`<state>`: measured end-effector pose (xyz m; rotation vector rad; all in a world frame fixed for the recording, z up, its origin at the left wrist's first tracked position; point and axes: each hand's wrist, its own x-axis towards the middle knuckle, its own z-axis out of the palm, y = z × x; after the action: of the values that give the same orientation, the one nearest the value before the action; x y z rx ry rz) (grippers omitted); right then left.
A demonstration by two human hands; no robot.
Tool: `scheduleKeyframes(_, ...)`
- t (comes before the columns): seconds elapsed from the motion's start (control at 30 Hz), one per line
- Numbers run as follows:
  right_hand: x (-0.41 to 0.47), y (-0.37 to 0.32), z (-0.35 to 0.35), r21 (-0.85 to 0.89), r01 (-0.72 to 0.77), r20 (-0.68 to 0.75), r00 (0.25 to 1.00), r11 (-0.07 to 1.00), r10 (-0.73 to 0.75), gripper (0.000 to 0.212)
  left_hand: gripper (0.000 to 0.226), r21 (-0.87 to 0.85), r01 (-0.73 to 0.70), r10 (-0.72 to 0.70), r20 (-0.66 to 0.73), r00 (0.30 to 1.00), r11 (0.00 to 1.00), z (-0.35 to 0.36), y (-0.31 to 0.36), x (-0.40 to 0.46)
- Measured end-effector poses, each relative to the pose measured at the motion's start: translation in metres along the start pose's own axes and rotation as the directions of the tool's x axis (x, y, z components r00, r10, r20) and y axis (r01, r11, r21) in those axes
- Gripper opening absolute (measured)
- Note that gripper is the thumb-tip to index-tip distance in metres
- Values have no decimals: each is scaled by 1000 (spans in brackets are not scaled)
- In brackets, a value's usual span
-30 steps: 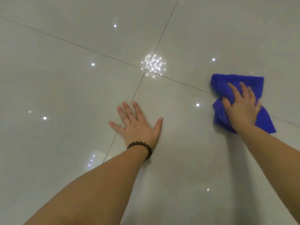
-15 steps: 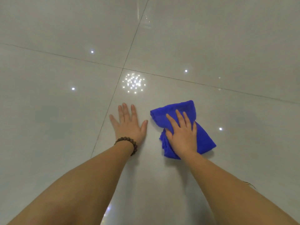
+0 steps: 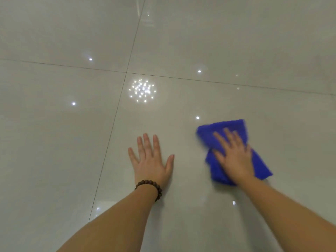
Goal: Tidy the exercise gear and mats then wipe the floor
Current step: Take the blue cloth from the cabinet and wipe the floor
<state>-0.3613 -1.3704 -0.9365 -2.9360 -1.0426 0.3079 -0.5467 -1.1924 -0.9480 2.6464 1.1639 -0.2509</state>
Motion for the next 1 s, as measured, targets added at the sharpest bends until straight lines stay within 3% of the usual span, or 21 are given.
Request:
scheduleKeyframes(0.03,21,18,-10,54,-175,28,984,983,174,57,79,-6,1,-2,-14,1000,1000,1,0,0)
scheduleKeyframes(0.1,58,27,-25,191,-512,53,857,837,512,58,79,-3,4,-4,-30,1000,1000,1,1,-1)
scheduleKeyframes(0.13,72,12,-26,238,-606,44,787,759,615,58,79,4,3,-2,-28,1000,1000,3,1,-1)
scheduleKeyframes(0.17,82,-16,-24,254,-615,21,775,747,631,58,79,11,3,-3,-29,1000,1000,4,1,-1)
scheduleKeyframes(0.2,87,-51,-19,234,-529,-19,837,816,547,59,79,18,5,-4,-36,999,1000,3,2,-1)
scheduleKeyframes(0.27,82,-126,-9,122,-122,-45,991,985,128,60,80,11,12,-11,-49,999,1000,2,3,1)
scheduleKeyframes(0.33,73,-160,-10,44,244,25,969,969,-245,58,82,8,18,-18,-42,999,1000,2,4,0)
scheduleKeyframes(0.4,82,-131,-14,31,384,49,922,923,-385,56,81,19,24,-23,-52,998,1000,2,4,0)
scheduleKeyframes(0.43,85,-102,-14,26,377,32,925,926,-378,58,81,21,29,-28,-50,998,999,1,4,0)
scheduleKeyframes(0.53,81,14,-17,48,102,-40,994,994,-100,64,81,41,25,-24,-28,999,999,1,5,-1)
scheduleKeyframes(0.6,59,101,-24,62,-162,-34,986,985,164,58,81,46,29,-27,-42,999,999,1,6,-2)
scheduleKeyframes(0.7,10,200,-39,126,-561,37,827,818,561,57,82,55,40,-38,-39,999,998,0,6,-2)
scheduleKeyframes(0.77,-10,215,-37,155,-692,79,720,705,689,58,83,73,39,-37,-27,999,997,0,5,-1)
scheduleKeyframes(0.8,-14,206,-34,159,-709,80,703,687,707,59,84,78,37,-35,-19,999,996,0,6,0)
scheduleKeyframes(0.83,-17,189,-29,161,-690,68,721,706,689,59,85,82,37,-36,-12,999,996,-1,7,0)
scheduleKeyframes(0.9,-29,138,-16,134,-502,-13,861,854,508,58,87,97,57,-57,2,998,994,-2,11,-1)
scheduleKeyframes(0.93,-38,110,-8,83,-344,-75,934,935,350,57,87,102,79,-80,6,997,992,-4,15,-3)
scheduleKeyframes(1.0,-65,74,2,-23,-4,-90,996,1000,2,58,88,84,107,-107,4,994,991,-5,33,-12)
